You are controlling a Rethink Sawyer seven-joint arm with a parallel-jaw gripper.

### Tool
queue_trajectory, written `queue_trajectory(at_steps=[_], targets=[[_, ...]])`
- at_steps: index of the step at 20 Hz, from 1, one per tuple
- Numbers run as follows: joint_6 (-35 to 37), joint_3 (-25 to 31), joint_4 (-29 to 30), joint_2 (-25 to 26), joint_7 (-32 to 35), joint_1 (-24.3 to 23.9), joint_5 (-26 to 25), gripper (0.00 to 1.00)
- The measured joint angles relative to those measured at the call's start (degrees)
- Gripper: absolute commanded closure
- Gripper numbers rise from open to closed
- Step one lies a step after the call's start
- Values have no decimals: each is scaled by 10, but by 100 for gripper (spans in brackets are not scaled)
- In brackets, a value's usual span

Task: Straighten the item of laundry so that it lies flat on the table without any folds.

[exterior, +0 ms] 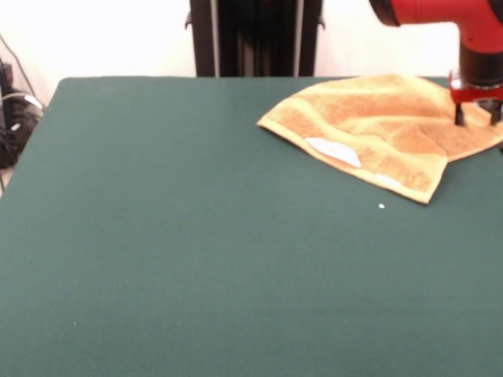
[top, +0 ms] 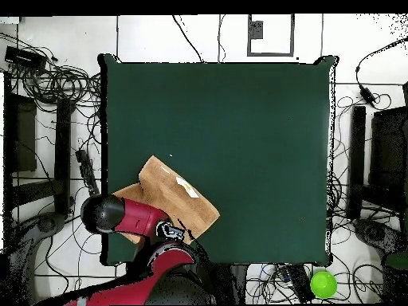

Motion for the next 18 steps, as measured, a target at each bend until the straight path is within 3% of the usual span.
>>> queue_trajectory(at_steps=[11,18], targets=[[17,-16,-8,-1,9,5,-6,0],[118,-75,-31,-15,9,4,-82,0]])
